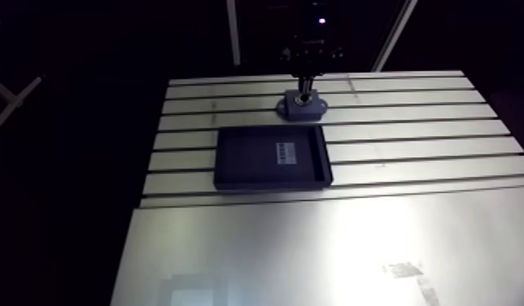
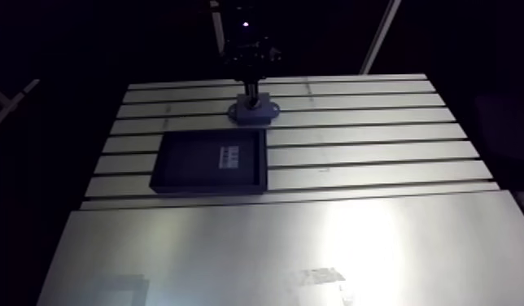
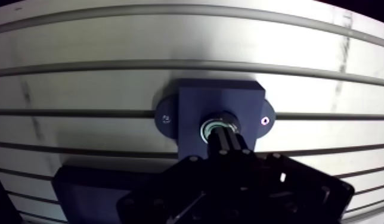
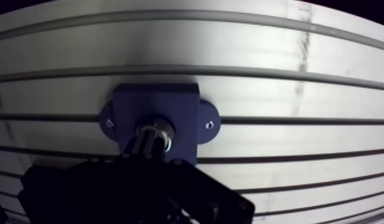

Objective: Pick up the bearing and press it into the housing until flush.

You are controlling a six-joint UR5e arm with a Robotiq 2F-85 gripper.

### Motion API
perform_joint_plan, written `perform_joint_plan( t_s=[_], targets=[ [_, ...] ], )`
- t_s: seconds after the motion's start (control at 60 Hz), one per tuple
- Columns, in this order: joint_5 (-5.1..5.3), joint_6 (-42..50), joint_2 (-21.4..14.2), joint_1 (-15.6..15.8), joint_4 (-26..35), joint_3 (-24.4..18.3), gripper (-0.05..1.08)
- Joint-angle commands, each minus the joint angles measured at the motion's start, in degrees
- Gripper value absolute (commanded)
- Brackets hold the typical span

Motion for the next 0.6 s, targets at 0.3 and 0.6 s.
perform_joint_plan(
  t_s=[0.3,0.6],
  targets=[
    [-0.10,0.04,0.14,0.00,-0.19,0.55,1.08],
    [-0.19,0.04,0.67,-0.01,-0.10,0.46,1.08]
  ],
)
